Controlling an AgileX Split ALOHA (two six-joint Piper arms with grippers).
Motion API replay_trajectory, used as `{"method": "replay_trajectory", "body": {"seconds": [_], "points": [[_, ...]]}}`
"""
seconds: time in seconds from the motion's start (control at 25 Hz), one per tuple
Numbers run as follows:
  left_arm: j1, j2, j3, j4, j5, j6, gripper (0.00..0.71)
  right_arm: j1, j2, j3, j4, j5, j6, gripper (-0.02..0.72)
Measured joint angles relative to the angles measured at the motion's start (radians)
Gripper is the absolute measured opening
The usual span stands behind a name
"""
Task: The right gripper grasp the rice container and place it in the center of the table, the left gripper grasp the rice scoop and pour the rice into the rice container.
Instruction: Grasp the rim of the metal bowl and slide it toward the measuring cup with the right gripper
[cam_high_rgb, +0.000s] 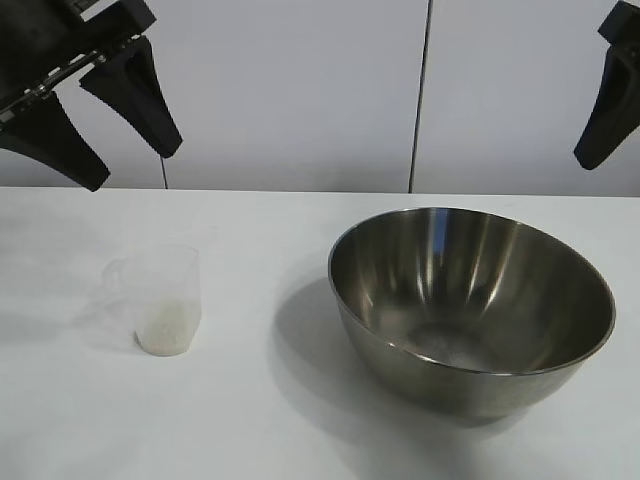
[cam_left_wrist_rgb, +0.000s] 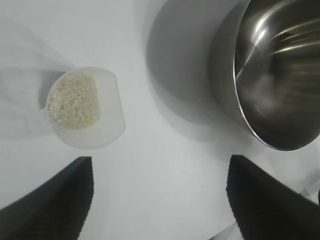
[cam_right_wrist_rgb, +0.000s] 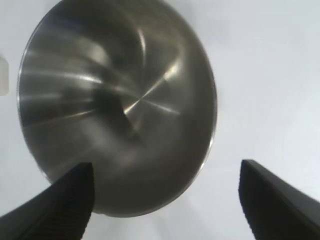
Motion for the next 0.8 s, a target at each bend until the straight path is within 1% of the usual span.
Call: {"method": "replay_trajectory", "body": {"seconds": [0.16, 0.24, 0.4, 0.48, 0.52, 0.56, 0.64, 0.76, 0.8], "points": [[0.0, 0.0, 0.0, 0.0, -0.002, 0.0, 0.538, 0.0, 0.087, 0.0, -0.005, -0.018, -0.005, 0.544], [0.0, 0.0, 0.0, 0.0, -0.004, 0.0, 0.538, 0.0, 0.143, 0.001, -0.007, -0.039, -0.01, 0.544], [0.0, 0.0, 0.0, 0.0, -0.005, 0.0, 0.538, 0.0, 0.259, 0.001, -0.005, -0.121, -0.015, 0.544], [0.0, 0.0, 0.0, 0.0, -0.005, 0.0, 0.538, 0.0, 0.307, 0.001, 0.008, -0.165, -0.021, 0.538], [0.0, 0.0, 0.0, 0.0, -0.006, 0.0, 0.538, 0.0, 0.333, 0.001, 0.019, -0.179, -0.025, 0.523], [0.0, 0.0, 0.0, 0.0, -0.006, 0.0, 0.538, 0.0, 0.354, 0.001, 0.031, -0.196, -0.029, 0.495], [0.0, 0.0, 0.0, 0.0, -0.006, 0.0, 0.538, 0.0, 0.396, 0.001, 0.058, -0.223, -0.051, 0.403], [0.0, 0.0, 0.0, 0.0, -0.006, 0.0, 0.538, 0.0, 0.441, 0.001, 0.105, -0.236, -0.091, 0.167], [0.0, 0.0, 0.0, 0.0, -0.006, 0.0, 0.538, 0.0, 0.446, 0.001, 0.123, -0.236, -0.114, 0.102]]}}
